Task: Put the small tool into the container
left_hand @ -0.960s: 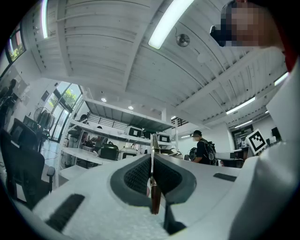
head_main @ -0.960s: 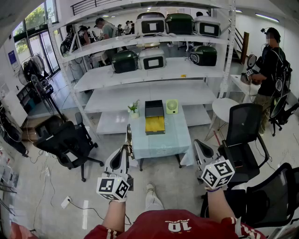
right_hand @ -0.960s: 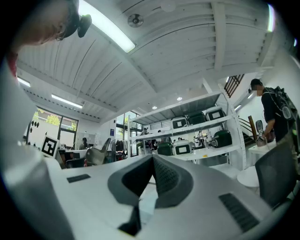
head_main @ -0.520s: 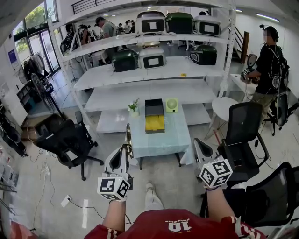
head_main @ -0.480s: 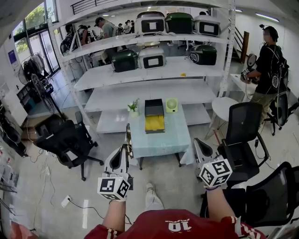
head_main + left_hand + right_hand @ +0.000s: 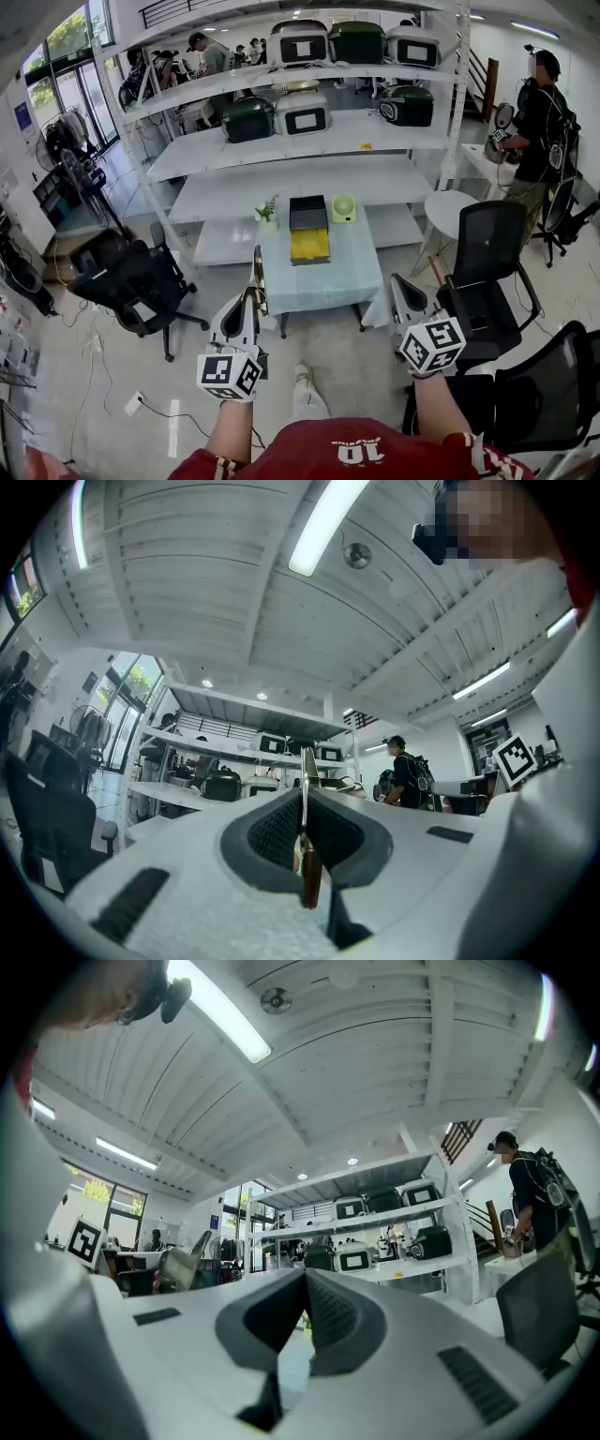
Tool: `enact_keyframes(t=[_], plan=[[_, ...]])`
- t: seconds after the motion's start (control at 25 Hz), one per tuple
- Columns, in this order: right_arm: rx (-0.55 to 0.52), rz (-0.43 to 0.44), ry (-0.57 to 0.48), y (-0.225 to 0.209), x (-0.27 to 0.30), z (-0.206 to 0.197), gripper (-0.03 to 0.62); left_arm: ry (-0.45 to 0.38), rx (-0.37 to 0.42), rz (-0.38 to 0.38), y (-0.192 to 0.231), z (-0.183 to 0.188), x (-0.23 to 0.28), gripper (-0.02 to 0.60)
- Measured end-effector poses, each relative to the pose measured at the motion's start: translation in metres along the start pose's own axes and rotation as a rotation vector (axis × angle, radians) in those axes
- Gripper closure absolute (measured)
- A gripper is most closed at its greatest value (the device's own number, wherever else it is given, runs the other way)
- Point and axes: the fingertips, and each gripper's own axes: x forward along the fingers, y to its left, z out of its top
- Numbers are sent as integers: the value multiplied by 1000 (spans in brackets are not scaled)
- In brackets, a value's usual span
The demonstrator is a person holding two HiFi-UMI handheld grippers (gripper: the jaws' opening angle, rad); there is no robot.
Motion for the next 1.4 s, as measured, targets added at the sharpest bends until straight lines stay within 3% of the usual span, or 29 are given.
enact_keyframes(t=[1.4], plan=[[34,-14,18,-17,12,-6,589,10,11,-39,-19,-4,28,571]])
